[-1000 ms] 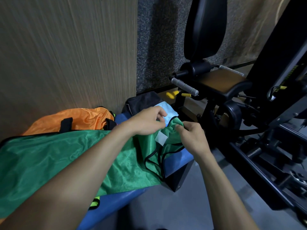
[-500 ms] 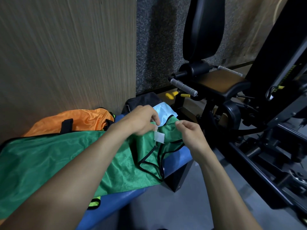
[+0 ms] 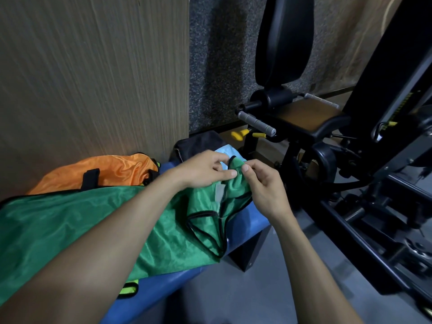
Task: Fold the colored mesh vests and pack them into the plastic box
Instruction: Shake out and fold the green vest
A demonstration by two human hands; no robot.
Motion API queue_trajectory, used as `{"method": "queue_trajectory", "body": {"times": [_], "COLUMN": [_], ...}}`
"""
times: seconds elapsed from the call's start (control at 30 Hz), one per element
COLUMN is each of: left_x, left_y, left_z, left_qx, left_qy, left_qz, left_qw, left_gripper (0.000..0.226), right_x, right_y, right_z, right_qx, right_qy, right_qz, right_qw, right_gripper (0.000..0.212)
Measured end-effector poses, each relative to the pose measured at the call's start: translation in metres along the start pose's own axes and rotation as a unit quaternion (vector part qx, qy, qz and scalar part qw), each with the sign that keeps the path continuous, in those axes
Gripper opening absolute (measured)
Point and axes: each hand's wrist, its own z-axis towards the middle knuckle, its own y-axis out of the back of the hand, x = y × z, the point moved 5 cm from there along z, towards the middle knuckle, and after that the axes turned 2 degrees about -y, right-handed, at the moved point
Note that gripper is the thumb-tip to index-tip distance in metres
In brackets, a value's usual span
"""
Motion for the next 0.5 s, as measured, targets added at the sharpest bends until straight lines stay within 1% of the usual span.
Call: {"method": "queue_trajectory", "body": {"times": [0.07, 0.13, 0.2, 0.23, 0.3, 0.33, 0.43, 0.5], "left_x": [0.0, 0.003, 0.006, 0.007, 0.005, 0.005, 0.003, 0.004], "left_y": [0.004, 0.012, 0.017, 0.02, 0.024, 0.025, 0.026, 0.024], "left_z": [0.0, 0.001, 0.0, -0.001, -0.002, -0.001, -0.001, 0.0], "left_qx": [-0.044, -0.094, -0.113, -0.114, -0.115, -0.118, -0.129, -0.136], "left_qy": [-0.024, -0.031, -0.027, -0.022, -0.014, -0.014, -0.015, -0.002], "left_qz": [-0.033, -0.033, -0.046, -0.053, -0.057, -0.06, -0.068, -0.073], "left_qw": [0.998, 0.995, 0.992, 0.992, 0.992, 0.991, 0.989, 0.988], "left_gripper": [0.012, 0.026, 0.044, 0.047, 0.045, 0.044, 0.044, 0.044], "right_x": [0.001, -0.001, -0.001, 0.001, 0.012, 0.015, 0.023, 0.028], "right_y": [-0.001, 0.001, 0.003, 0.008, 0.018, 0.019, 0.01, 0.011], "right_z": [-0.001, -0.001, -0.004, -0.006, -0.013, -0.015, -0.021, -0.024], "right_qx": [0.01, 0.011, 0.01, -0.012, -0.08, -0.088, -0.037, -0.06], "right_qy": [0.001, -0.023, -0.055, -0.068, -0.077, -0.086, -0.129, -0.145], "right_qz": [0.011, 0.018, -0.002, -0.024, -0.074, -0.093, -0.129, -0.169], "right_qw": [1.0, 0.999, 0.998, 0.997, 0.991, 0.988, 0.983, 0.973], "right_gripper": [0.019, 0.016, 0.029, 0.034, 0.039, 0.046, 0.073, 0.077]}}
